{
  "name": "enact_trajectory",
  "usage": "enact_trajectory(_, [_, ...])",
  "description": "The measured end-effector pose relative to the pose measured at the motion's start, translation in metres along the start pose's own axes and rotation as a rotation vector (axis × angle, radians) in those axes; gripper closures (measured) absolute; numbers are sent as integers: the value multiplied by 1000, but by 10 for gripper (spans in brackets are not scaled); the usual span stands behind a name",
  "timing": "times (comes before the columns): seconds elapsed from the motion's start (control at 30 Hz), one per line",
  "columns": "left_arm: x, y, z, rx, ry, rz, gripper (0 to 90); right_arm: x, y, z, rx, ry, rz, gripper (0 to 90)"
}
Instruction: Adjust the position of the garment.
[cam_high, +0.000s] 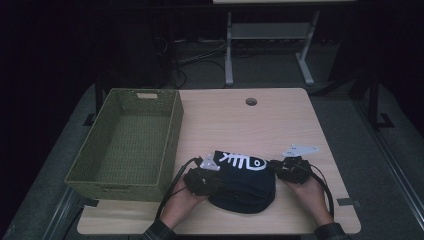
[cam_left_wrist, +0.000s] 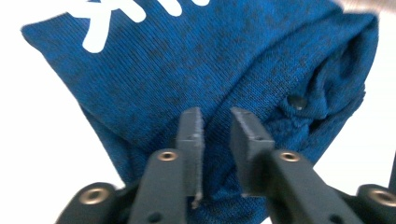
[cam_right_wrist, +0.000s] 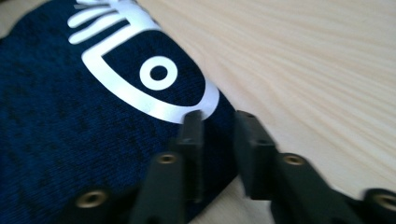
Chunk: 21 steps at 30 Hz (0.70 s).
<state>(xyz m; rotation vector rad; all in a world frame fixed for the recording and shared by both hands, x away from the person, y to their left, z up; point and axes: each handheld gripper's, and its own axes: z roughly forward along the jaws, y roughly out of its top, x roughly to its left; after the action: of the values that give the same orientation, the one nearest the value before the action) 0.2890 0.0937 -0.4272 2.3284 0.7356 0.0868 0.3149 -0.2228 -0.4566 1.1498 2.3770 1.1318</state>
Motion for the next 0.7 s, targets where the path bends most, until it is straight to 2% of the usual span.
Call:
enact_trajectory(0.17, [4,5,-8,-29,8,-19,557,0,-4,-13,-21,-27,16,516])
enact_trajectory(0.3, [9,8,-9,-52,32,-14,439,0,-12,-23,-26,-76,8,363])
enact_trajectory(0.4, [13,9,-8,-68,48,-19,368,-2,-21,-26,-15,-109,23,270])
enact_trajectory(0.53, [20,10,-6,-72,58,-43,283,-6,-34,-31,9,-141,46,187])
enact_trajectory(0.6, [21,10,-5,-70,58,-47,250,-7,-39,-33,13,-143,56,178])
enact_trajectory(0.7, [26,11,-1,-61,78,-58,208,-9,-50,-36,28,-173,68,140])
